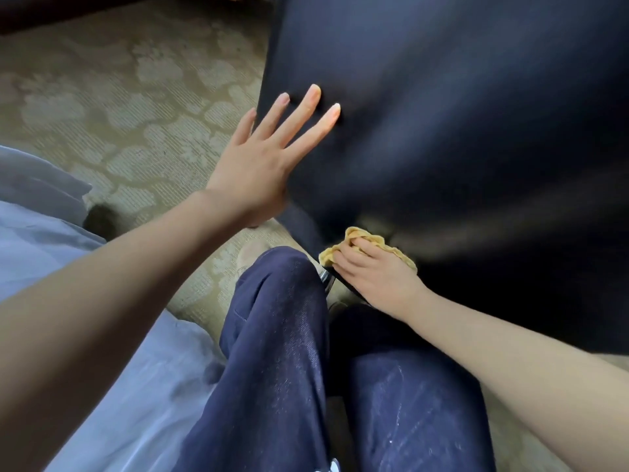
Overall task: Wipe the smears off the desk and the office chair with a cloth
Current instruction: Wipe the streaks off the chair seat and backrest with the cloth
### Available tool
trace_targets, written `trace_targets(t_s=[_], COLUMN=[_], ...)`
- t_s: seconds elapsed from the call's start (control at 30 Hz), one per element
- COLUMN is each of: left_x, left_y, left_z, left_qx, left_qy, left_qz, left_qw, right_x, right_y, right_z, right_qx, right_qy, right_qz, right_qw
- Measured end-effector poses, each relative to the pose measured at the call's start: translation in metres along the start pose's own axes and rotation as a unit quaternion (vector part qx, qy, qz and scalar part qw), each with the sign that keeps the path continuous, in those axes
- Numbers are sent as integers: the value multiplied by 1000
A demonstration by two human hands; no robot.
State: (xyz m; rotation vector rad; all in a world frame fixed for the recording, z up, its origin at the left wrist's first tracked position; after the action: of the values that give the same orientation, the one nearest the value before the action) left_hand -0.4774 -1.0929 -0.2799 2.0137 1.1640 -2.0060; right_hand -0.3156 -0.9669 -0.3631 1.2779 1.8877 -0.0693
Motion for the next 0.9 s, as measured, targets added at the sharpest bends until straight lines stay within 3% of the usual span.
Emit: trace_targets(t_s=[0.13,0.27,0.43,0.6,0.67,0.8,0.9], left_x=[-1,-6,-11,-15,-14,-4,9], left_y=[0,0,0,2,8,34,58], left_z=[-2,-7,-11,-12,-7,14,31], left_qx=[-11,-28,-49,-62,-80,-127,-156], left_qy=[-7,-11,-6,16,30,47,58], left_qz=[18,38,56,47,44,58,64], left_qw=[1000,999,997,997,995,989,984], right_x=[6,-12,-47,-87,-99,-117,-124], right_y=[49,83,96,84,69,26,-16], right_z=[5,-20,-50,-97,-112,-135,-145], right_qx=[-67,54,35,147,148,172,191], right_qy=[24,-52,58,8,12,121,145], right_qz=[15,13,-65,-98,-126,-123,-121], right_qw=[997,997,996,984,981,970,963])
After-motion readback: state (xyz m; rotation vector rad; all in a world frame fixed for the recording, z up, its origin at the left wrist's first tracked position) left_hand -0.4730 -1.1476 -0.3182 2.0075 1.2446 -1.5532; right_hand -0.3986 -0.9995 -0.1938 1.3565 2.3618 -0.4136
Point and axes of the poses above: each hand's wrist, its own y-axis away from the middle knuckle, its own x-axis out of the palm, z = x × y, the point moved 5 cm from there along -y, towards the middle knuckle, and after that the axes turned 11 degrees about -z, right-handed, at the moved point
